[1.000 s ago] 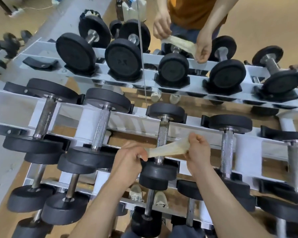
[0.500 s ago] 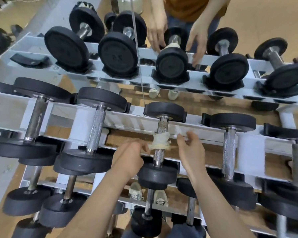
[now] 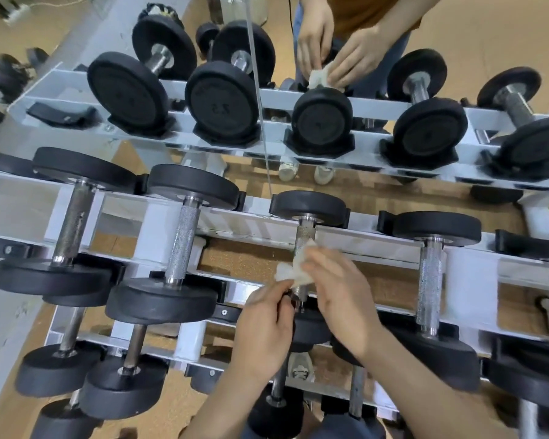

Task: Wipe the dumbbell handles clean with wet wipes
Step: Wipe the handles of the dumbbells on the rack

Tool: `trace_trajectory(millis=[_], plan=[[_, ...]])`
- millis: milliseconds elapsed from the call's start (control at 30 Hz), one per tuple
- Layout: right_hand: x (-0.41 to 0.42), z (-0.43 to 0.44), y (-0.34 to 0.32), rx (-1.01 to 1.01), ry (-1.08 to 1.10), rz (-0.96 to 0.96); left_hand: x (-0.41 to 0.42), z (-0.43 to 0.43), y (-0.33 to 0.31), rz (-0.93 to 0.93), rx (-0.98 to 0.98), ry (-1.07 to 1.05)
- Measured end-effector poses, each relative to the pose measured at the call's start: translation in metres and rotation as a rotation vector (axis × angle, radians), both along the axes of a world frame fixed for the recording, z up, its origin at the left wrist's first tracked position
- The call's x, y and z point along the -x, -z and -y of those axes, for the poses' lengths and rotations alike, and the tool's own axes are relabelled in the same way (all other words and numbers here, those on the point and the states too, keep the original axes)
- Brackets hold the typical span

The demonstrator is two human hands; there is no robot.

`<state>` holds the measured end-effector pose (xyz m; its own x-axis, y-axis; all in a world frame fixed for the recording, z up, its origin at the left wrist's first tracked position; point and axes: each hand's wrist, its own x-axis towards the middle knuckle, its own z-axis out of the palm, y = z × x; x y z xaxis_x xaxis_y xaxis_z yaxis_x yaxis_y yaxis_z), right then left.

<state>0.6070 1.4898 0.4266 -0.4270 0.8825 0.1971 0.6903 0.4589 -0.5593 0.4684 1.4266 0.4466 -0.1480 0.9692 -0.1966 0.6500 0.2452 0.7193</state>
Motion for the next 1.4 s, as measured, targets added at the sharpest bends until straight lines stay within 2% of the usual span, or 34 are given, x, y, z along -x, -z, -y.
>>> trace_trajectory(millis=[100,200,333,433,500,567,667,700,800,967,1100,1233,1400], plan=[[0.007,-0.033,0.011,0.020,-0.042,0.000,0.001,0.009,0.002,0.002,-0.013,-0.012],[-0.005,-0.019,0.025,0.033,-0.229,0.028,0.000,0.022,0.000,0.040,0.089,0.040],[-0.021,-0.028,0.015,-0.227,-0.484,0.208,-0.001,0.030,-0.002,-0.111,0.218,0.163],[-0.019,-0.057,0.004,-0.304,-0.291,0.151,-0.001,0.028,-0.006,-0.094,0.236,0.135],[-0.017,-0.056,0.002,-0.226,-0.130,0.047,-0.002,0.029,-0.003,-0.091,0.221,0.128],[-0.008,-0.042,0.003,0.002,0.039,-0.113,-0.002,0.030,-0.001,-0.082,0.205,0.124],[0.014,-0.027,-0.005,0.471,0.353,-0.431,-0.003,0.030,0.002,-0.046,0.183,0.099],[0.020,-0.026,-0.005,0.525,0.422,-0.468,-0.003,0.030,0.003,-0.038,0.176,0.092],[0.026,-0.026,-0.011,0.524,0.546,-0.531,-0.003,0.030,0.004,-0.032,0.162,0.087],[0.018,-0.028,-0.009,0.650,0.641,-0.811,-0.004,0.031,0.003,0.013,0.143,0.037],[0.030,-0.026,0.000,0.710,0.805,-0.837,-0.006,0.032,0.000,0.118,0.208,-0.184],[0.030,-0.018,-0.003,0.753,0.790,-0.858,-0.010,0.036,0.000,0.160,0.304,-0.254],[0.026,-0.014,-0.009,0.594,0.663,-0.634,-0.008,0.035,0.001,0.153,0.323,-0.251]])
